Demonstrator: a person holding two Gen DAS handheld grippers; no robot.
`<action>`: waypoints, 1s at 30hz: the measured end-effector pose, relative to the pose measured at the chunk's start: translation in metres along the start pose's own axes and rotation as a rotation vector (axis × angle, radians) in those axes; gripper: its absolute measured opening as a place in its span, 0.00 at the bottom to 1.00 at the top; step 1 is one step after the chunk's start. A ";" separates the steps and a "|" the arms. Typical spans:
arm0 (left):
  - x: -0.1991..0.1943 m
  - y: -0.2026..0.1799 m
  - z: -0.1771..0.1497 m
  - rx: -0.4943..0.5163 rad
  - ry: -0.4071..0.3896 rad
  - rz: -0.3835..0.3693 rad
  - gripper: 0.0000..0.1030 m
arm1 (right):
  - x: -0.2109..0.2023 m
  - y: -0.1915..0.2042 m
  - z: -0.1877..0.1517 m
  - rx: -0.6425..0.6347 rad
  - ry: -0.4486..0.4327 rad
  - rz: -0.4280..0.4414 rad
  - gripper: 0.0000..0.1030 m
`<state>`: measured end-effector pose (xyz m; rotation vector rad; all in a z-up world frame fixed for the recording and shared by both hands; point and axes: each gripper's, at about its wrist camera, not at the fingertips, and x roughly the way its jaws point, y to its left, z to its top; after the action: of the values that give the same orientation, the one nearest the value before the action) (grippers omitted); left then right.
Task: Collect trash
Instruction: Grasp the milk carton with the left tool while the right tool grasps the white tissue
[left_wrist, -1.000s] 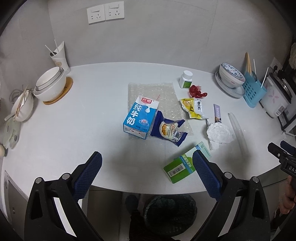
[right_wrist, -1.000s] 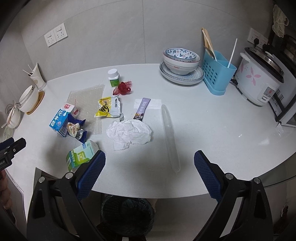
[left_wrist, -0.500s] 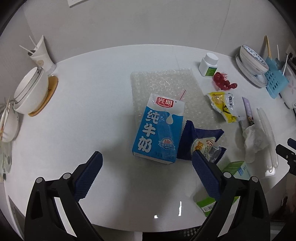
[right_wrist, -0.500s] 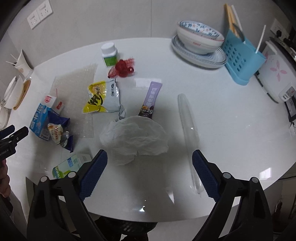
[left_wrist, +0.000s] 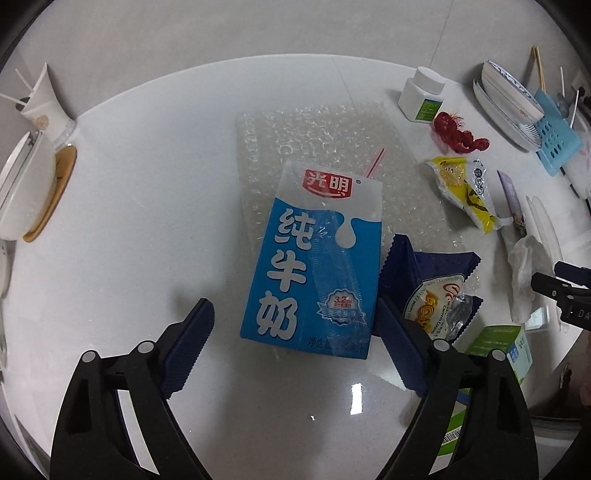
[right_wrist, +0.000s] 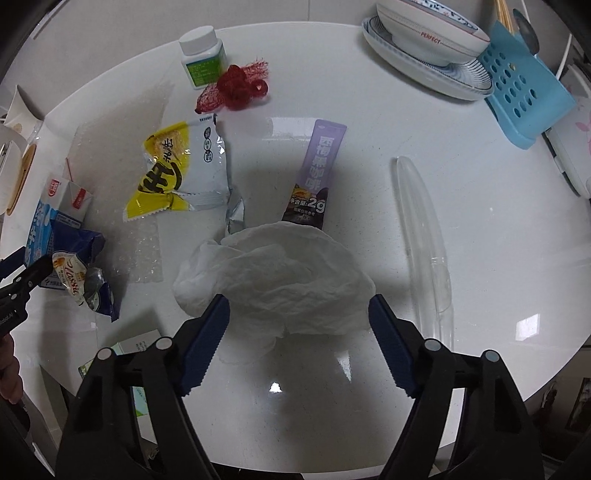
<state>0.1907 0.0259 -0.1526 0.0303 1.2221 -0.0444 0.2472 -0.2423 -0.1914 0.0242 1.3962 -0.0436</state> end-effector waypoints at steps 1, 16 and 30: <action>0.002 -0.001 0.000 0.001 0.004 -0.004 0.78 | 0.002 -0.001 0.001 0.007 0.008 0.002 0.68; -0.011 0.002 0.003 -0.024 -0.024 -0.008 0.65 | 0.028 -0.011 0.009 0.060 0.050 0.064 0.15; -0.050 0.010 -0.011 -0.070 -0.079 0.007 0.64 | -0.009 -0.016 -0.012 0.084 -0.023 0.077 0.05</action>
<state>0.1637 0.0372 -0.1098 -0.0280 1.1435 0.0028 0.2331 -0.2578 -0.1849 0.1462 1.3684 -0.0384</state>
